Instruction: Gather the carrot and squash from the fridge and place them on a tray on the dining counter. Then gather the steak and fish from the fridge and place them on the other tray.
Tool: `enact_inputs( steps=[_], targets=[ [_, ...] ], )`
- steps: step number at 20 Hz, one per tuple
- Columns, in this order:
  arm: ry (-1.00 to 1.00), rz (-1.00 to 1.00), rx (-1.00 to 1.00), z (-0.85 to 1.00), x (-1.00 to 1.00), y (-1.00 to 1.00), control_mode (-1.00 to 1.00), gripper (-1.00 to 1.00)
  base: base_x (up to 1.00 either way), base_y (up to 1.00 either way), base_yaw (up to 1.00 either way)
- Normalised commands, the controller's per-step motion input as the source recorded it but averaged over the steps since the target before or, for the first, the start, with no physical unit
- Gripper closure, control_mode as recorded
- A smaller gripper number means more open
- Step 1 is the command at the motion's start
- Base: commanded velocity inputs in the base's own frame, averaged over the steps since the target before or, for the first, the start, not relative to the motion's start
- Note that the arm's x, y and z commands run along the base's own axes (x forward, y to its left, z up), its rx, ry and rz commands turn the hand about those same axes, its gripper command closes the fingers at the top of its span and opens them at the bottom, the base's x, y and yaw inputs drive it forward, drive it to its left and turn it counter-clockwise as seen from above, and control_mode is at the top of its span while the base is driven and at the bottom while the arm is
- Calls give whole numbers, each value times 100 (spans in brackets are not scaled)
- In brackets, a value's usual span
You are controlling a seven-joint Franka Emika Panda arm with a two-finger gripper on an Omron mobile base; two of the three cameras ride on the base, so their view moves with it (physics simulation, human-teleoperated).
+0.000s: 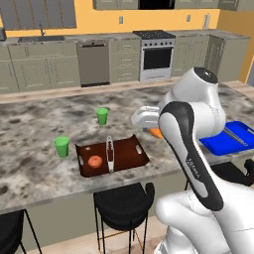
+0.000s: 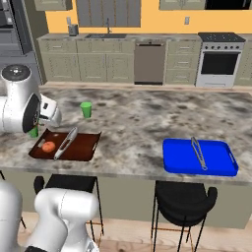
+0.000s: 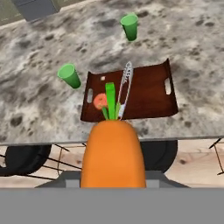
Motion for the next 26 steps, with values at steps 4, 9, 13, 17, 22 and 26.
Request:
enact_inputs(
  steps=[4, 9, 13, 17, 22, 26],
  targets=[
    [3, -17, -10, -66, 9, -3, -100, 100, 0, 0, 0],
    [0, -4, -15, -40, 1, -10, -100, 100, 0, 0, 0],
    [1, 0, -2, -30, 16, -6, -100, 100, 0, 0, 0],
    [0, 0, -6, -40, 30, -4, -100, 100, 0, 0, 0],
    [0, 0, -1, -41, 36, -4, -100, 100, 0, 0, 0],
    [0, 0, 0, -35, 46, 0, -100, 100, 0, 0, 0]
  ],
)
